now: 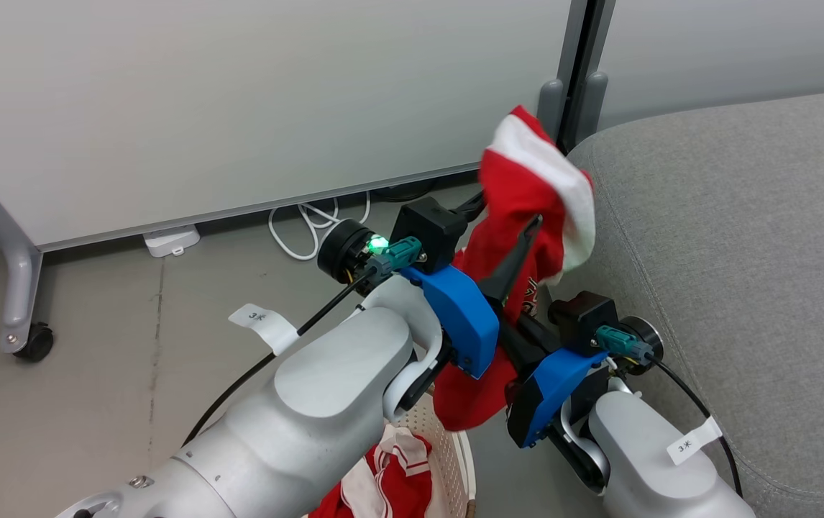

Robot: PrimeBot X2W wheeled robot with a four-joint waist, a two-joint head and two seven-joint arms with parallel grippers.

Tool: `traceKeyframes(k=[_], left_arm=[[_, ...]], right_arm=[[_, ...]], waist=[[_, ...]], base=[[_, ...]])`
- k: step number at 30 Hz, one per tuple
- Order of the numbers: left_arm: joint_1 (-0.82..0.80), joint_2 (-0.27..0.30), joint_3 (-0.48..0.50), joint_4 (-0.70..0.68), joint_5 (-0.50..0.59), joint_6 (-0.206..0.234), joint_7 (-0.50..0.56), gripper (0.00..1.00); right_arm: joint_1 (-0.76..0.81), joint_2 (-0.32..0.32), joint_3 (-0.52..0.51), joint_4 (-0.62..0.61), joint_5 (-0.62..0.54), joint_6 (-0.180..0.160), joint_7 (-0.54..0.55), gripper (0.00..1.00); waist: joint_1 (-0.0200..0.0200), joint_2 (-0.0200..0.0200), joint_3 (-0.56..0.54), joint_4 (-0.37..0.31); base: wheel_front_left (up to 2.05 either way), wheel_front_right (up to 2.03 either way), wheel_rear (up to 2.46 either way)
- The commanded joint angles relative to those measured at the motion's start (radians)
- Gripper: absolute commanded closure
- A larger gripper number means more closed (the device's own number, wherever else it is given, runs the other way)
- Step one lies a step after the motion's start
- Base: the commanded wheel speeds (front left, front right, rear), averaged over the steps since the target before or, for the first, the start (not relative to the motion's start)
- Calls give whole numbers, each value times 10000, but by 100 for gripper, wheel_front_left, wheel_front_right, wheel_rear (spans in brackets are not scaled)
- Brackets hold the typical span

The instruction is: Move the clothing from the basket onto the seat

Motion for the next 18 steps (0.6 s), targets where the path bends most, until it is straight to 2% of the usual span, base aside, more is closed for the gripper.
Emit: traceKeyframes(k=[1, 10, 18], left_arm=[[-123, 8, -46, 36, -36, 40, -71, 0], [-181, 8, -67, 109, -178, 150, -233, 0], [412, 286, 520, -76, 174, 252, -460, 0]], right_arm=[[-63, -25, 34, 17, -3, 5, -69, 100], [-53, -25, 99, 39, -17, 5, -76, 100], [110, -25, -282, -112, -168, 5, -84, 100]], waist=[[-1, 0, -9, 6], [-1, 0, 10, 13], [-1, 0, 53, 134]], base=[[0, 0, 0], [0, 0, 0], [0, 0, 0]])
